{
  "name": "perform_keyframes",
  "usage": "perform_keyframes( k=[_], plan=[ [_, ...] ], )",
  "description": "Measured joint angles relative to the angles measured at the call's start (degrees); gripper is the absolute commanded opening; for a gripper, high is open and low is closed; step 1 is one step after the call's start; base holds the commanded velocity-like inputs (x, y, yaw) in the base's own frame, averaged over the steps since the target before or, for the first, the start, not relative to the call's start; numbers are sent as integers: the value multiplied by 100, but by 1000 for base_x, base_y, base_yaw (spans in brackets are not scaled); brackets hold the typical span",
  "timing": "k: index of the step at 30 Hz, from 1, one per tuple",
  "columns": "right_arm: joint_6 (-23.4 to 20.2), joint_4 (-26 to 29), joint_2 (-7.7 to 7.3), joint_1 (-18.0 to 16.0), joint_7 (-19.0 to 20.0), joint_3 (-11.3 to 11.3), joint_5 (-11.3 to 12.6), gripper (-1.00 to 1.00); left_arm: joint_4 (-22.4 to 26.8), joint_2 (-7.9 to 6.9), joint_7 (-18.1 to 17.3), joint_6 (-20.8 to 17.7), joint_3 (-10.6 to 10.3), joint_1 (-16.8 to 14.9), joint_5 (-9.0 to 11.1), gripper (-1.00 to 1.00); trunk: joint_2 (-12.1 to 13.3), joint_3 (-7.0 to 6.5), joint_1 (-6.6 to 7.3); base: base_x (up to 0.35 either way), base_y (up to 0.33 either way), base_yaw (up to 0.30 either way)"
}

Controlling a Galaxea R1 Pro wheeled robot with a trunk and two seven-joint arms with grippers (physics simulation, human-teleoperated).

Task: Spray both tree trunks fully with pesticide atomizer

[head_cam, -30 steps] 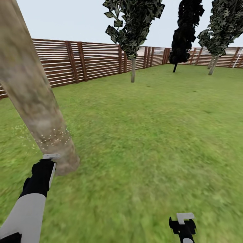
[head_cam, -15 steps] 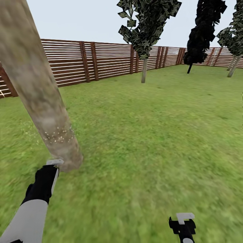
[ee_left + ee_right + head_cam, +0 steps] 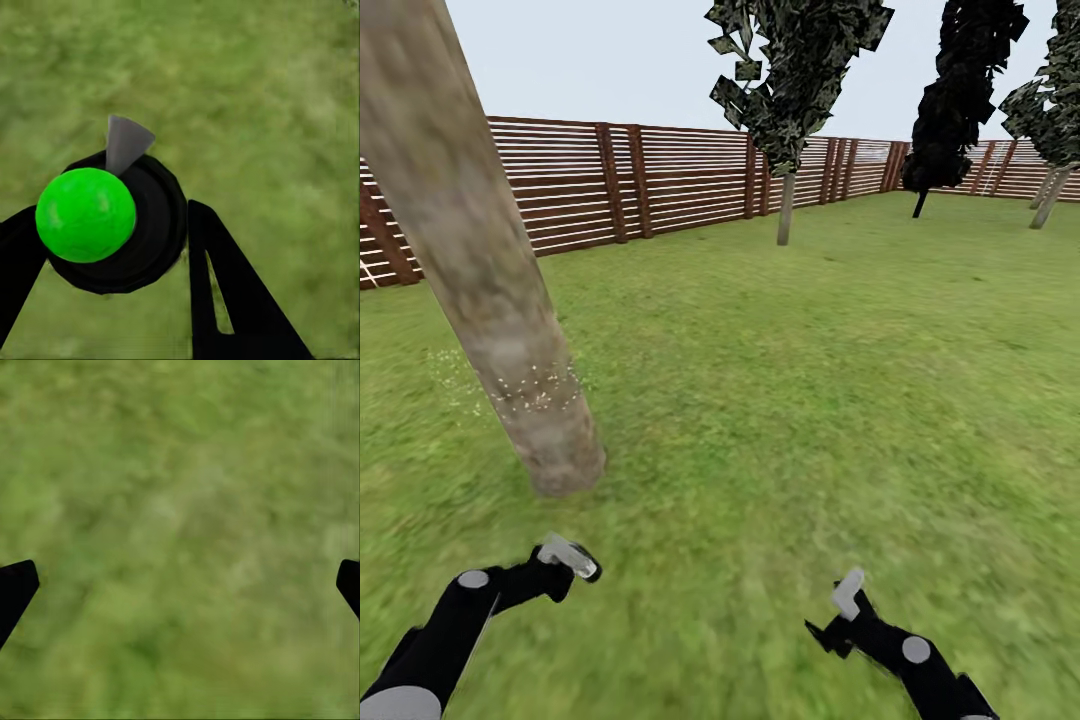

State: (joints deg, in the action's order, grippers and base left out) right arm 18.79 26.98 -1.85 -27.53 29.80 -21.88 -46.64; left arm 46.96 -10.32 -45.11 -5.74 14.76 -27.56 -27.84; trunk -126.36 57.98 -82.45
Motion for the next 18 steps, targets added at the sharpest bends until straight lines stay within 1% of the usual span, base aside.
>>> perform_keyframes(
  k=[1, 2, 3, 4, 5, 6, 7, 8, 9, 10, 11, 12, 14, 15, 16, 17, 18],
  plan=[
    [-1, 236, 1, -11, 531, 1, -12, 100, -23, -22, -333, 127, -12, -11, -186, -100, 0, 0, 0, 0, 0, 0],
    [-2, 397, 2, -26, 917, -2, -22, 100, -35, -25, -665, 193, -65, -22, -473, -100, 0, 0, 0, 0, 0, 0],
    [-6, 512, 3, -59, 1219, -1, -24, 100, -40, 5, -1092, 250, -167, -18, -918, -100, 0, 1, 0, 0, 0, 0],
    [-3, 540, 3, -91, 1298, 1, -25, 100, -43, 30, -1227, 265, -198, -14, -1061, -100, 0, 0, 0, 0, 0, 0],
    [-1, 554, 3, -111, 1338, 2, -24, 100, -44, 48, -1292, 265, -235, -11, -1132, -100, 0, 0, 0, 0, 0, 0],
    [0, 556, 3, -119, 1353, 3, -23, 100, -45, 57, -1318, 262, -312, -11, -1158, -100, 0, 0, 0, 0, 0, 0],
    [1, 556, 6, -127, 1369, 5, -25, 100, -45, 70, -1336, 243, -565, -9, -1183, -100, 0, 0, 0, 0, 0, 0],
    [1, 554, 12, -130, 1374, 38, -28, 100, -45, 77, -1337, 227, -767, -9, -1189, -100, 0, 0, 0, 0, 0, 0],
    [2, 556, 21, -132, 1377, 232, -26, -100, -46, 102, -1332, 215, -943, -9, -1182, -100, 0, 0, 0, 0, 0, 0],
    [7, 554, 26, -133, 1379, 618, -11, -100, -48, 200, -1327, 208, -1082, -9, -1182, -100, 0, 0, 0, 0, 0, 0],
    [10, 539, 28, -134, 1379, 878, -2, -100, -51, 291, -1322, 208, -1144, -9, -1193, -100, 0, 0, 0, 0, 0, 0],
    [12, 527, 34, -134, 1379, 1047, 5, -100, -53, 355, -1319, 208, -1175, -10, -1203, -100, 0, 0, 0, 0, 0, 0],
    [14, 524, 88, -134, 1386, 1187, 5, -100, -117, 420, -1328, 213, -1204, -10, -1224, -100, 0, 0, 0, 0, 0, 0],
    [14, 524, 129, -135, 1387, 1226, 4, -100, -149, 474, -1331, 215, -1282, -11, -1254, -100, 0, 0, 0, 0, 0, 0],
    [18, 527, 192, -135, 1385, 1323, -2, -100, -172, 524, -1344, 207, -1500, -15, -1308, -100, 0, 0, 0, 0, 0, 0],
    [18, 531, 253, -136, 1383, 1455, 1, -100, -180, 548, -1351, 197, -1673, -19, -1334, -100, 0, 0, 0, 0, 0, 0],
    [19, 542, 330, -139, 1441, 1633, 7, -100, -185, 565, -1355, 191, -1807, -23, -1343, -100, 0, 0, 0, 0, 0, 0]
  ],
)
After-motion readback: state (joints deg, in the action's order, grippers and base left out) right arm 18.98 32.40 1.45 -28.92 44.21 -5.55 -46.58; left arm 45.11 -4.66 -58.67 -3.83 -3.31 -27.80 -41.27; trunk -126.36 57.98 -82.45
